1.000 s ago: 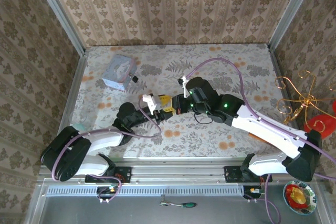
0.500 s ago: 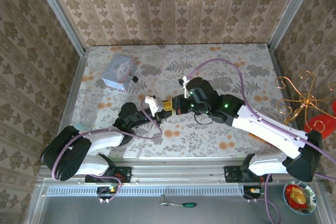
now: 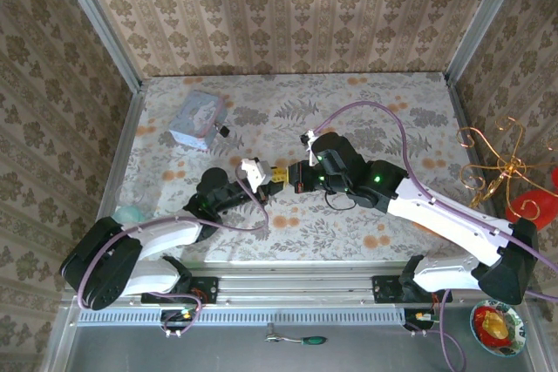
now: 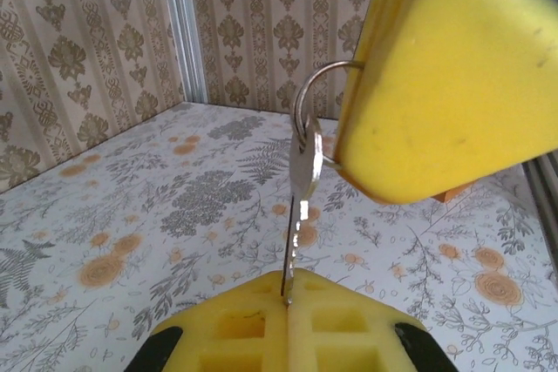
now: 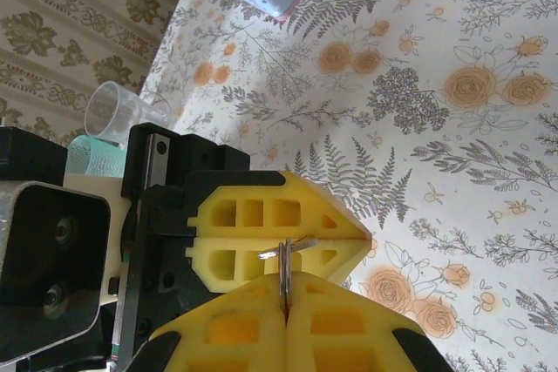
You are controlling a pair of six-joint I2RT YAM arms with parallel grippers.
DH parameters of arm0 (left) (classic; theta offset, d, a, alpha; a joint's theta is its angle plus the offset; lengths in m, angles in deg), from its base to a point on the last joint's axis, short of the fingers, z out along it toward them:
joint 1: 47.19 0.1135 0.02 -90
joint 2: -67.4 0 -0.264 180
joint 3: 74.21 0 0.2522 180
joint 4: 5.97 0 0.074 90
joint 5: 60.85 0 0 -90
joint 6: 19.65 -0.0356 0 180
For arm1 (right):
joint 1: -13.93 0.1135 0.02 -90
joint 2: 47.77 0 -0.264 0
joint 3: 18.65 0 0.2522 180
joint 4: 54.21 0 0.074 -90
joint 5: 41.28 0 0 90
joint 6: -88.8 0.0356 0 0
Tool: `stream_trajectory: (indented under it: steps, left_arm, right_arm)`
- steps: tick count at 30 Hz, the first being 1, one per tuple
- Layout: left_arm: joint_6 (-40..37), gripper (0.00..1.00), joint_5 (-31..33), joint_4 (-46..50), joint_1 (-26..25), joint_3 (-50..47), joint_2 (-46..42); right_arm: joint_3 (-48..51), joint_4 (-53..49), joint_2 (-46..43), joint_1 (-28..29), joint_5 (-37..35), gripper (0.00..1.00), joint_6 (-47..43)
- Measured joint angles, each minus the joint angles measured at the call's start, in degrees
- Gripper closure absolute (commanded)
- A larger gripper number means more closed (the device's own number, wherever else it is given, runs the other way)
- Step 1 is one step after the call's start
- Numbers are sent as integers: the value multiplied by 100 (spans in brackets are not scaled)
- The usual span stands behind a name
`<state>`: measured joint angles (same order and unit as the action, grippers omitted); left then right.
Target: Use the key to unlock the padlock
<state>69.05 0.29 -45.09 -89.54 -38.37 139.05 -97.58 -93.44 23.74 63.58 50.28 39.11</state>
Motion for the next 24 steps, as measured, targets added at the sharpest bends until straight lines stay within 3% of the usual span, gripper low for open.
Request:
stream_trajectory:
  steps: [3, 10, 24]
  left_arm:
    - [-48, 87, 22, 72, 0, 24, -20]
    - [-52, 86, 35, 98, 0, 48, -28]
    - [-138, 100, -31, 68, 0, 50, -55]
  right_arm:
    - [2, -2, -4, 0, -4, 100, 26]
    - [2, -2, -4, 0, -2, 100, 46]
    - [2, 4, -4, 0, 20, 100, 177]
